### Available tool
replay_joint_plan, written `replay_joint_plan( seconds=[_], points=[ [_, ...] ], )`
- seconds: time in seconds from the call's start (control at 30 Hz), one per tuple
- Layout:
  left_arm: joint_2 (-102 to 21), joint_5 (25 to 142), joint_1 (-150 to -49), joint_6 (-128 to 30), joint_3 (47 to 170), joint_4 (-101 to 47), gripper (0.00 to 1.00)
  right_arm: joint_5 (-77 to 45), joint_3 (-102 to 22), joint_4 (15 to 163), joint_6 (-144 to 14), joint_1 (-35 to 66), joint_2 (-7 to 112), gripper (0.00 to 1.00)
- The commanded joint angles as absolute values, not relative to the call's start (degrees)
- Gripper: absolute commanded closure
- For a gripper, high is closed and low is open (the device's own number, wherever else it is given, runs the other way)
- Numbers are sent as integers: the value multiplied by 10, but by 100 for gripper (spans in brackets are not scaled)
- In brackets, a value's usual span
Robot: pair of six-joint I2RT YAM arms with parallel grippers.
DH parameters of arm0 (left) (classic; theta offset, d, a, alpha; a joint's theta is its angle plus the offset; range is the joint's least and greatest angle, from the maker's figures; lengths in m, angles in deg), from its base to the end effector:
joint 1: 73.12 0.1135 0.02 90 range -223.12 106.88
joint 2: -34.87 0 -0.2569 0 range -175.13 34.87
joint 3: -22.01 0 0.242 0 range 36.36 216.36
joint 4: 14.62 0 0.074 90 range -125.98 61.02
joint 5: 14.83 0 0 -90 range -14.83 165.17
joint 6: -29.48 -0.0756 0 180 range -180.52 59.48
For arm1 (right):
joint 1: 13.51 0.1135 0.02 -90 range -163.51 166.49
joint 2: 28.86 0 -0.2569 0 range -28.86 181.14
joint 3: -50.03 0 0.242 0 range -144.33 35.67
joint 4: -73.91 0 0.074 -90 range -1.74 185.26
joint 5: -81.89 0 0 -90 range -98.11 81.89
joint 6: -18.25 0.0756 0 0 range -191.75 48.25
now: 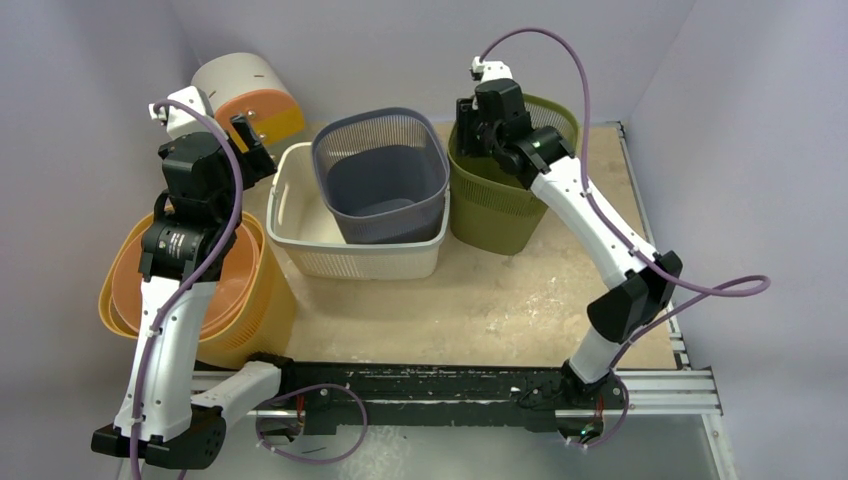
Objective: Turn the large container upside down
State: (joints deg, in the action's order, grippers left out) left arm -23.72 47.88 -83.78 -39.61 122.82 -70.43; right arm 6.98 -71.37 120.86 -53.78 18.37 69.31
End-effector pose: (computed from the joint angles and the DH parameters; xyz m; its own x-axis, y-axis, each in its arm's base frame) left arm 0.2055 -0.0034 0.4622 -0.1181 -0.3005 -0.9464 -0.3380 0.9084 -0.2463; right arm 0.3615 0.2017 0.4041 -0.4198 0.0897 -0.9032 -0.1872 0.9652 0.1828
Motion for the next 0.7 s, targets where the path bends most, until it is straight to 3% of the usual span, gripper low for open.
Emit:
replay_joint_plan(
  seconds=[0.0, 0.67],
  points=[
    [-230, 471, -840, -402, 1229, -690, 23, 134, -750, 1177, -504, 191, 639, 50],
    [-220, 467, -840, -409, 1214, -696, 23, 79, -867, 1231, -475, 192, 779, 49]
  ],
)
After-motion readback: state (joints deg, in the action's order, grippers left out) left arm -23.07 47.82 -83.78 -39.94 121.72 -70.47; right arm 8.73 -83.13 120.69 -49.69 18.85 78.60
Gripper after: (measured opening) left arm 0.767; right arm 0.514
